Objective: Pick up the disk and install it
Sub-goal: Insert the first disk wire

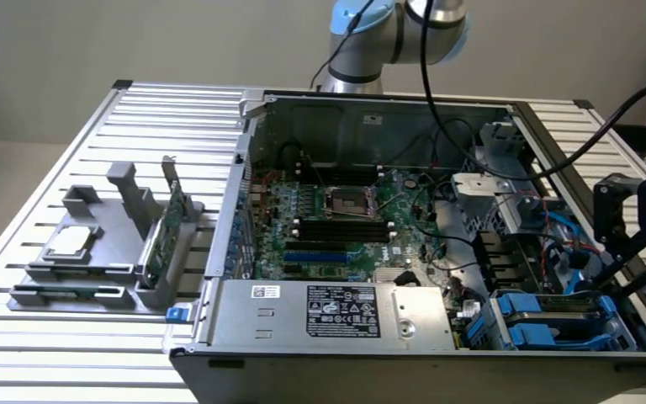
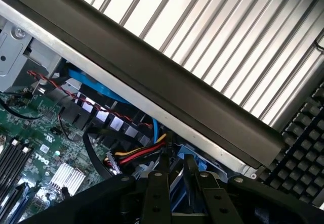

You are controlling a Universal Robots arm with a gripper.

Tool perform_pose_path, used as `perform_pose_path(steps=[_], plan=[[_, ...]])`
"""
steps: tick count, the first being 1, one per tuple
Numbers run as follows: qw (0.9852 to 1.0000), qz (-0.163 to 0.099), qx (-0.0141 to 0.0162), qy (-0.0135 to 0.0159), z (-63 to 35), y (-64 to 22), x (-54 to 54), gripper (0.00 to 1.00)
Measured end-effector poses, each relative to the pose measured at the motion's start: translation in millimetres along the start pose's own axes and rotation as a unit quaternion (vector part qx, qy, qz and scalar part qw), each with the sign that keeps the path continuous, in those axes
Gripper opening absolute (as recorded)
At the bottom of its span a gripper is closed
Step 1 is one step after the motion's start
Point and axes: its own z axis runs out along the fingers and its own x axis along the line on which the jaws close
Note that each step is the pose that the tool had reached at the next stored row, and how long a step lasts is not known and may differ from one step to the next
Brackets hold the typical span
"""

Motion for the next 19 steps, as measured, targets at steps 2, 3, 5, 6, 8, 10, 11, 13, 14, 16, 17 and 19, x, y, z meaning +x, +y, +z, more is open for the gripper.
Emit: perform_pose_path(steps=[2,3,5,6,8,10,11,13,14,16,17,19], plan=[[1.0000,0.000,0.0034,0.0053,0.0,-0.3,-0.7,0.26],[1.0000,0.001,0.0054,0.0083,-0.1,-0.4,-0.9,0.26],[0.9999,0.001,0.0087,0.0141,0.0,-0.9,-1.4,0.26],[0.9998,0.002,0.0089,0.0172,0.2,-1.1,-1.7,0.26],[0.9997,0.003,0.0072,0.0224,0.6,-1.4,-2.1,0.26],[0.9996,0.004,0.0051,0.0268,1.5,-1.5,-2.5,0.26],[0.9996,0.005,0.0042,0.0284,2.0,-1.6,-2.8,0.26],[0.9995,0.006,0.0026,0.0310,3.8,-2.0,-3.6,0.26],[0.9995,0.007,0.0018,0.0321,4.7,-2.2,-4.1,0.26],[0.9994,0.008,0.0004,0.0346,6.3,-2.5,-4.6,0.26],[0.9993,0.009,-0.0005,0.0363,7.1,-2.4,-4.7,0.26],[0.9991,0.010,-0.0027,0.0400,8.2,-1.8,-5.1,0.26]])
